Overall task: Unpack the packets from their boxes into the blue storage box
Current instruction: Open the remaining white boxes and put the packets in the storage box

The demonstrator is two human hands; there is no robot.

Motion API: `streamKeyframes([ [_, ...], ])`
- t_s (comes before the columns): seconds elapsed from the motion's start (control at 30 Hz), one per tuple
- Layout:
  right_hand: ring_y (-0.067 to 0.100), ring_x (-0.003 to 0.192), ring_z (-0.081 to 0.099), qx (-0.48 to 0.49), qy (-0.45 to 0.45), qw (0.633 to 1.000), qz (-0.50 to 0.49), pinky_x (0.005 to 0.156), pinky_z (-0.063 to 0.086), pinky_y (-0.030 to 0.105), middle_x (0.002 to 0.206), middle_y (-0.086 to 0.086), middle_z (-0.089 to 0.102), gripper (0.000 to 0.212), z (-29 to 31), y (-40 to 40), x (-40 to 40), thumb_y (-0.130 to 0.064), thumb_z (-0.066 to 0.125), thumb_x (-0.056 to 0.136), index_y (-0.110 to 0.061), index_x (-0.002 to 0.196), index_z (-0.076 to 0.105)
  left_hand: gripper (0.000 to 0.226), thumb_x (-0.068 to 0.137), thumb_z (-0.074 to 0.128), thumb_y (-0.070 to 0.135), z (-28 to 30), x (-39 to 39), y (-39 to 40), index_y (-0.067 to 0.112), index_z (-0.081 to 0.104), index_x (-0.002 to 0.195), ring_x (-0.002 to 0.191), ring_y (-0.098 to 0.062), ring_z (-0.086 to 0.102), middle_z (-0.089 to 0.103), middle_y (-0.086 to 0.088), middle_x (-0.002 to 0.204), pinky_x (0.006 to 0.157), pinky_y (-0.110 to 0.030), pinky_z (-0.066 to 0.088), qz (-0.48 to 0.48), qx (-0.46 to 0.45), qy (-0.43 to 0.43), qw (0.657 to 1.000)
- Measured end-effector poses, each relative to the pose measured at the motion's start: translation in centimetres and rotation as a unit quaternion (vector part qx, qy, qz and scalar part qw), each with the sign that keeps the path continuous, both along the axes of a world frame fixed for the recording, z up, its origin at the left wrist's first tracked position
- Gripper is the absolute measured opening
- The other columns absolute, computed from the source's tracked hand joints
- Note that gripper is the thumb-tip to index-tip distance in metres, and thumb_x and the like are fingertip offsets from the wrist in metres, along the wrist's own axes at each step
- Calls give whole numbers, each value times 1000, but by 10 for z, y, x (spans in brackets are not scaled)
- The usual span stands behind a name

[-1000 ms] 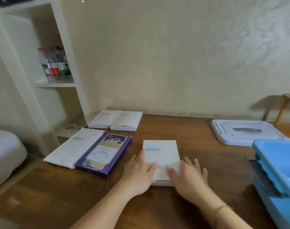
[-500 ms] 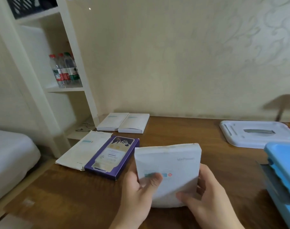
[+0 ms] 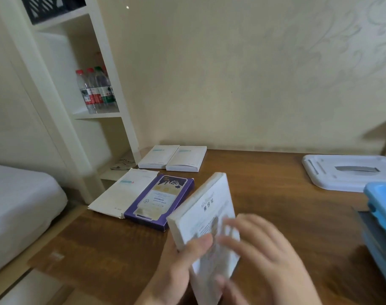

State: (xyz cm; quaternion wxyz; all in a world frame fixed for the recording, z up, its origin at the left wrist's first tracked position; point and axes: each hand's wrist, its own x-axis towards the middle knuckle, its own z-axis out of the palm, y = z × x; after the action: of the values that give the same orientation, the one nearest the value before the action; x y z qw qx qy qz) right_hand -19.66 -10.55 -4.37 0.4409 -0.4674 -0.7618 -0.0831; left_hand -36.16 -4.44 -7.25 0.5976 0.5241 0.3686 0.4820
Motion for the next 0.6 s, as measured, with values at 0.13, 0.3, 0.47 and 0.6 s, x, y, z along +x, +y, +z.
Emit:
streamKeyframes([
  [0.13,22,119,54,24,123,992,-35,100,42,36,127,-4,58,37,24,17,20,-45,65,82,-19,107,71,73,68,83,38,9,-8,0,6,59,128,119,-51,53,58,-30,128,97,-63,43,-128,16,-84,988],
  [0.3,12,115,59,-6,110,994,26,93,49,32,124,-11,61,44,41,26,23,-52,69,78,-23,110,69,62,84,68,24,15,-7,-3,-1,47,136,127,-53,43,51,-32,133,106,-72,28,-244,-16,-124,962],
  [0.47,12,96,64,-13,73,997,30,78,55,35,103,-16,68,49,43,25,16,-64,69,72,-22,97,74,34,89,61,22,26,-2,-6,12,62,122,110,-31,61,66,-13,114,92,-39,49,-265,18,-109,958],
  [0.6,5,92,66,-53,86,994,34,74,57,35,99,-20,69,43,43,23,18,-61,65,76,-26,99,74,41,78,72,29,25,-5,-5,18,69,117,109,-33,63,69,-13,114,90,-42,51,-245,9,-95,965],
])
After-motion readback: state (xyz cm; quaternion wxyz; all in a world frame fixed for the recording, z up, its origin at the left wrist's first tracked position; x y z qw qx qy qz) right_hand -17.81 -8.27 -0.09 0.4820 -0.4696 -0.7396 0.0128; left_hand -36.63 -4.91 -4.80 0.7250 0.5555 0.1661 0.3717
